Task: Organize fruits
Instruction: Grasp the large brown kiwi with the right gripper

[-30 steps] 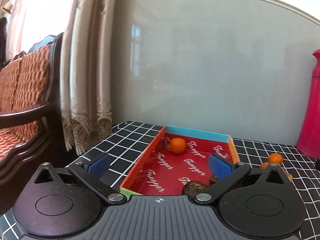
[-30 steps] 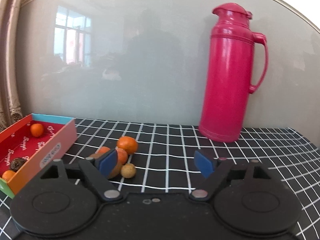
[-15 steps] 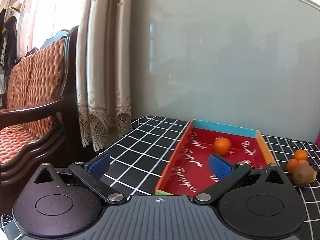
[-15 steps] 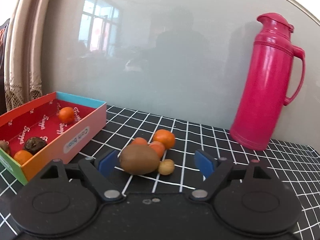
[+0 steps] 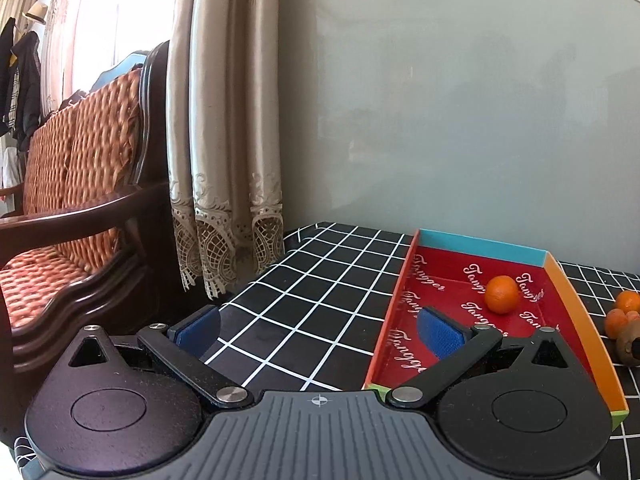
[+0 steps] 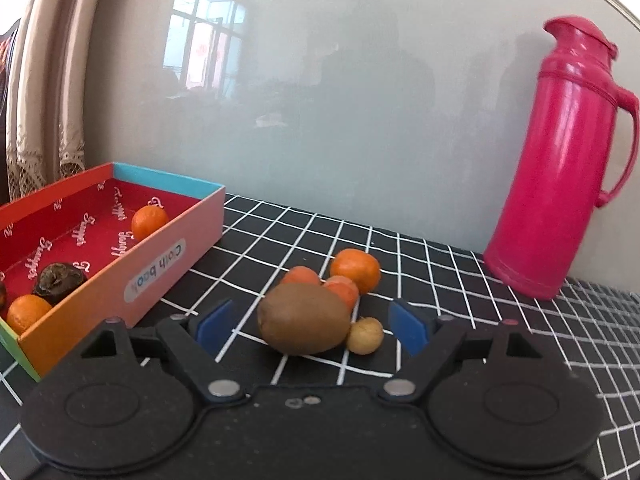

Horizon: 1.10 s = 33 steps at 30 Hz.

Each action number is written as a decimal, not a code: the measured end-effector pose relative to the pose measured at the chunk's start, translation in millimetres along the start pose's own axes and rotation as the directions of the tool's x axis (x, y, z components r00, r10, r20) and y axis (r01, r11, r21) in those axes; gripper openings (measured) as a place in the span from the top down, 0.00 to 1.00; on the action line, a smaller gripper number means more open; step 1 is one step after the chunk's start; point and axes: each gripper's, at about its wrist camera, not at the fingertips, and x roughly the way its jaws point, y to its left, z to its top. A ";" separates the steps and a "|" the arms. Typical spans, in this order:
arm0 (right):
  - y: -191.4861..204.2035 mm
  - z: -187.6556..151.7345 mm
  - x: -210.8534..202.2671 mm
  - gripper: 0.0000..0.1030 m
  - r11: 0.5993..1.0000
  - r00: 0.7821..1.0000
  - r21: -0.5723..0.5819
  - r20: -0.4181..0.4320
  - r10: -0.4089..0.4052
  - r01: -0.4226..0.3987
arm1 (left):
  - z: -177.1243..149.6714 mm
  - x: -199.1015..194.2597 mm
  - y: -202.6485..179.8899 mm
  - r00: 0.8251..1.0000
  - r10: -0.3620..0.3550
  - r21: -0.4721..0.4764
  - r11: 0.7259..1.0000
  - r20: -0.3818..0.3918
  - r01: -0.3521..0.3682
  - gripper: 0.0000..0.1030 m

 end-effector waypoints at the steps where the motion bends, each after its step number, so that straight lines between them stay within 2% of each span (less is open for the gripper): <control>1: 2.1 0.5 1.4 0.19 1.000 1.000 -0.010 0.001 0.000 0.000 | -0.1 0.4 0.6 1.000 0.001 0.002 1.000 0.000 -0.001 0.00; 11: 14.5 4.0 19.9 0.22 0.999 1.000 -0.048 -0.020 -0.007 0.006 | 2.0 8.5 15.4 1.000 0.026 -0.013 1.000 -0.004 -0.026 0.00; 21: 14.8 3.1 38.0 0.26 0.998 0.994 -0.057 -0.106 -0.033 0.027 | 0.6 15.9 27.1 0.999 0.048 -0.016 0.999 -0.020 -0.049 0.00; 25: 17.6 2.5 43.8 0.34 0.995 0.991 -0.085 -0.125 -0.054 0.043 | 0.6 17.0 31.6 0.998 0.051 -0.022 0.998 -0.024 -0.051 0.00; 26: 17.7 2.7 44.2 0.41 0.995 0.990 -0.085 -0.122 -0.066 0.055 | 0.5 17.2 32.1 0.998 0.052 -0.023 0.998 -0.026 -0.053 0.00; 33: 15.8 4.2 40.7 0.42 0.995 0.990 -0.077 -0.120 -0.068 0.059 | 1.0 17.3 32.7 0.999 0.042 -0.029 0.999 -0.031 -0.043 0.00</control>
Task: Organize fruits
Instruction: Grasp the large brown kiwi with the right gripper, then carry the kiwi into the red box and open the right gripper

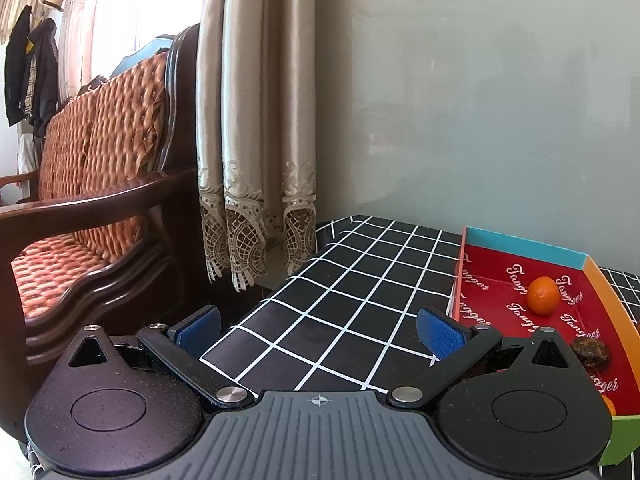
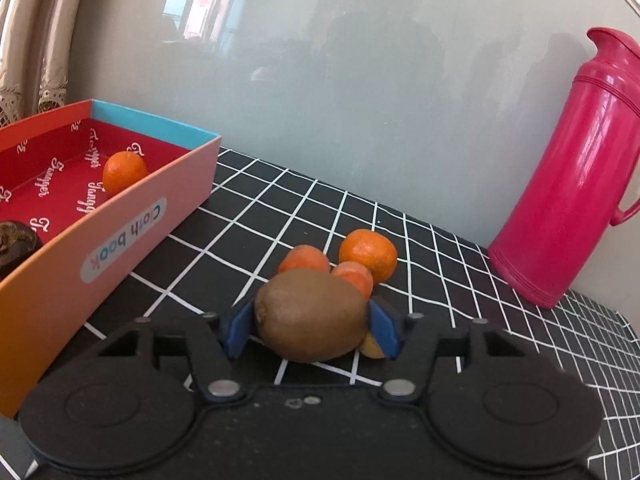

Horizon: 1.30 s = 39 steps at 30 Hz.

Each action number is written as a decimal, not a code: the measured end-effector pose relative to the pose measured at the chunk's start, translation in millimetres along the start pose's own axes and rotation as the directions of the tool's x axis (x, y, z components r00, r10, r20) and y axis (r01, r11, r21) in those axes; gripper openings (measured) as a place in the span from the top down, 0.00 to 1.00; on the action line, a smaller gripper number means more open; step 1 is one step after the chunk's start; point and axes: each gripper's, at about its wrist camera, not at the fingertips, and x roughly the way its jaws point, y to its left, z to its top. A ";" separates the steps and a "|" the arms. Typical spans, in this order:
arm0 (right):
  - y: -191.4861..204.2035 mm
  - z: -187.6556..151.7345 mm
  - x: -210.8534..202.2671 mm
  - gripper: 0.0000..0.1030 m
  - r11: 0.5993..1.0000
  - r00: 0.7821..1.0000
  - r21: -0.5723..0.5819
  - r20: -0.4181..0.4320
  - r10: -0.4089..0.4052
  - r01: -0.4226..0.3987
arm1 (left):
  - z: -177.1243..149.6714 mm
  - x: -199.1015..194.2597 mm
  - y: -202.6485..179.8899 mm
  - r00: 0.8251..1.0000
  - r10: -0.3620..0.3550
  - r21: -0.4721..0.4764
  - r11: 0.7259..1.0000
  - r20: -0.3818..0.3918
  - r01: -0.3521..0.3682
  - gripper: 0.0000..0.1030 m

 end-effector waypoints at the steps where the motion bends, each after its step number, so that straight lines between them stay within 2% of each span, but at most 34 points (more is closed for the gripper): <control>1: -0.2 0.4 -2.5 0.42 1.000 1.000 -0.001 0.008 0.000 0.000 | -0.1 -0.1 0.0 1.000 0.001 0.000 1.000 -0.001 -0.001 0.00; 17: 3.0 16.1 -43.9 0.42 0.999 0.996 0.016 0.082 0.034 -0.036 | 2.6 -8.0 5.7 1.000 0.000 -0.015 1.000 -0.002 0.000 0.00; 22: 11.6 22.7 -60.2 0.42 0.999 0.990 0.014 0.130 0.051 -0.053 | 3.4 -10.4 12.8 1.000 0.008 -0.023 1.000 -0.001 -0.008 0.00; 29: 34.5 36.5 -83.3 0.42 0.993 0.970 0.012 0.213 0.113 -0.118 | 4.0 -14.2 21.9 1.000 0.011 -0.007 1.000 0.003 -0.011 0.00; 39: 84.1 44.3 -84.4 0.42 0.969 0.951 0.020 0.194 0.239 -0.247 | 0.6 -13.4 40.7 0.999 0.034 -0.012 0.999 0.004 -0.034 0.00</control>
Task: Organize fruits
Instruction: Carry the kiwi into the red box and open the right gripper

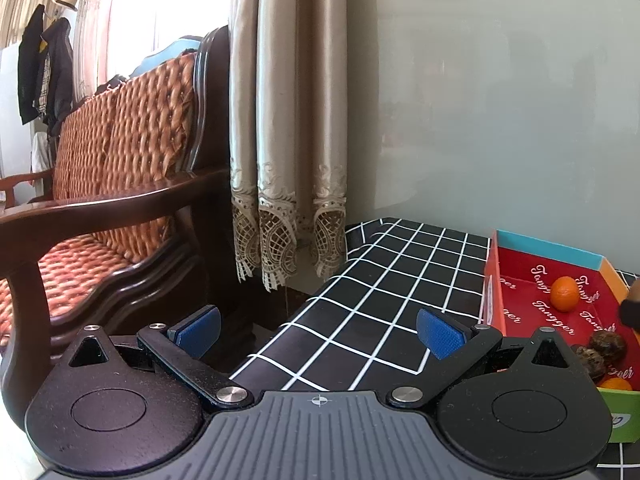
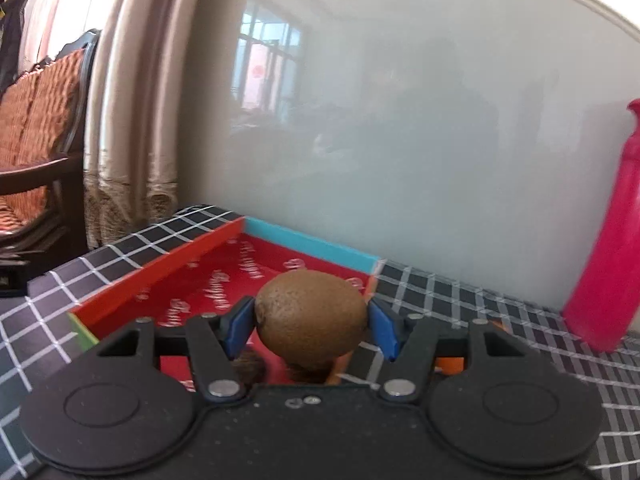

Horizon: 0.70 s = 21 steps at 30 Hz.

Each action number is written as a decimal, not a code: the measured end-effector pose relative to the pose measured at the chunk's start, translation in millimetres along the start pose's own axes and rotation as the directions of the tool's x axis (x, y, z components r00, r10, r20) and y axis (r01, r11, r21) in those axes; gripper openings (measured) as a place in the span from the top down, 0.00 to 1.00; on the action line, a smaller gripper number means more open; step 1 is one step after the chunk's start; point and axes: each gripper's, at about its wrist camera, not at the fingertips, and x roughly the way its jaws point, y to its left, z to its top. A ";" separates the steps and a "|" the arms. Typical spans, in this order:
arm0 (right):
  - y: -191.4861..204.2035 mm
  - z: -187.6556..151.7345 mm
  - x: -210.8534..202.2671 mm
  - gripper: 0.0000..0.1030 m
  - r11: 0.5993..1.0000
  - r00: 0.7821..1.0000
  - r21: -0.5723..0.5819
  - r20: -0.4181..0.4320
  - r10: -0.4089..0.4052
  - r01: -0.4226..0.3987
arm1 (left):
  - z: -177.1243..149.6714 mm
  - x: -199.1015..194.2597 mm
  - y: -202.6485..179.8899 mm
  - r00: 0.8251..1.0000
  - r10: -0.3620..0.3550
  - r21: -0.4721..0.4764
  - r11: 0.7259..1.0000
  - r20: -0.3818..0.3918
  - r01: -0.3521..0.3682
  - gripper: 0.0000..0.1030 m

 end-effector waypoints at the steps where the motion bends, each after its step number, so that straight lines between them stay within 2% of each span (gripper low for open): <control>1: 4.7 0.1 2.1 0.42 1.000 1.000 0.006 -0.006 0.013 -0.013 | -0.2 0.3 1.3 1.000 -0.001 0.000 1.000 -0.002 0.001 0.00; 13: 32.9 -1.5 15.2 0.41 0.994 0.995 0.047 -0.031 0.096 -0.095 | -3.0 5.4 8.6 1.000 0.007 0.016 1.000 -0.021 -0.007 0.00; 17: 35.1 0.7 5.8 0.30 0.997 0.998 0.032 0.024 0.064 -0.065 | -2.8 5.2 6.8 1.000 0.005 0.016 1.000 -0.022 -0.005 0.00; 21: 22.3 3.9 0.6 0.30 0.997 0.998 0.059 0.056 0.041 -0.044 | -2.0 2.9 1.3 1.000 -0.007 0.016 1.000 -0.016 0.008 0.00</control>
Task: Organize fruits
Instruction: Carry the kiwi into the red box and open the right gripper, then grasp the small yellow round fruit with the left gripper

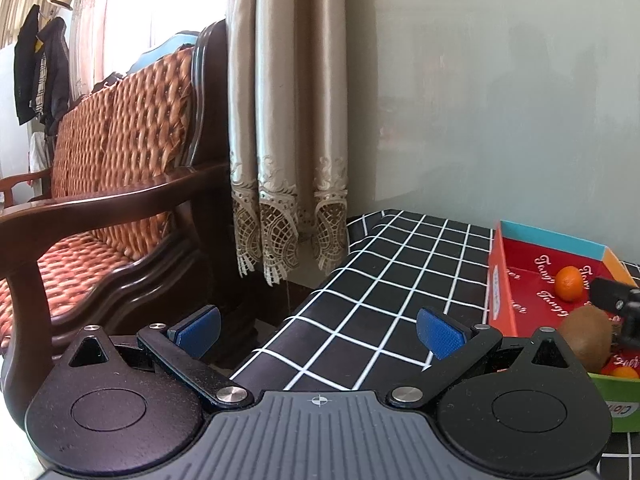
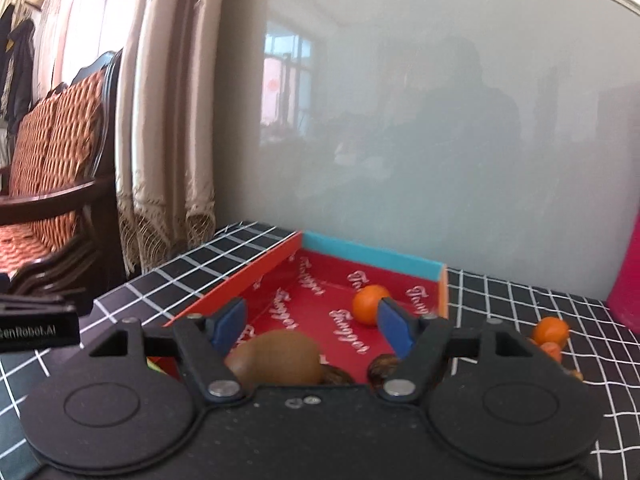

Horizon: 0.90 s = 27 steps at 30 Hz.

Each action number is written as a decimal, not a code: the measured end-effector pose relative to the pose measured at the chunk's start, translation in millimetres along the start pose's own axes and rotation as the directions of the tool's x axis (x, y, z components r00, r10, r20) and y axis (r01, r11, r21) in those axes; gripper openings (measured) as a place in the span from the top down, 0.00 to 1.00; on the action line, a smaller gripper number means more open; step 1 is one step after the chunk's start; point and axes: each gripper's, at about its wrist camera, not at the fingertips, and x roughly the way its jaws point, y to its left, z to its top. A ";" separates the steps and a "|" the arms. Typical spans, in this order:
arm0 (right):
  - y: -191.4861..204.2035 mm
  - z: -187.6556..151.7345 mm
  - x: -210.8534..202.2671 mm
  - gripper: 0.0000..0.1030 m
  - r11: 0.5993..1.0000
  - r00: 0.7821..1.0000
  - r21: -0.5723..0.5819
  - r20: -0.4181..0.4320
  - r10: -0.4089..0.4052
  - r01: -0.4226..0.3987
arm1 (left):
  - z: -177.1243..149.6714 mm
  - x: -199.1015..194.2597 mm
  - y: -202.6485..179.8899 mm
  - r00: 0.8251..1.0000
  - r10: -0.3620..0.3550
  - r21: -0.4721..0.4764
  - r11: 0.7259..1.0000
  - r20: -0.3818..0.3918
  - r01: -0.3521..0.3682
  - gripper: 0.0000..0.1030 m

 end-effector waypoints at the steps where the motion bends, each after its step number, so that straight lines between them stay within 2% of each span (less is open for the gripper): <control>1: -5.0 0.2 -1.2 0.30 1.000 1.000 0.006 0.005 -0.014 0.014 | 0.5 -0.8 -2.2 1.000 -0.006 0.001 1.000 0.000 0.006 0.00; 15: -97.5 -6.7 -28.6 0.28 0.973 0.983 0.150 0.016 -0.182 0.178 | 4.9 -22.5 -50.9 0.993 -0.111 0.031 0.993 0.035 0.110 0.00; 27: -156.3 -20.1 -53.2 0.27 0.942 0.959 0.188 -0.001 -0.282 0.277 | 2.3 -41.8 -106.1 0.977 -0.212 0.072 0.975 0.031 0.210 0.00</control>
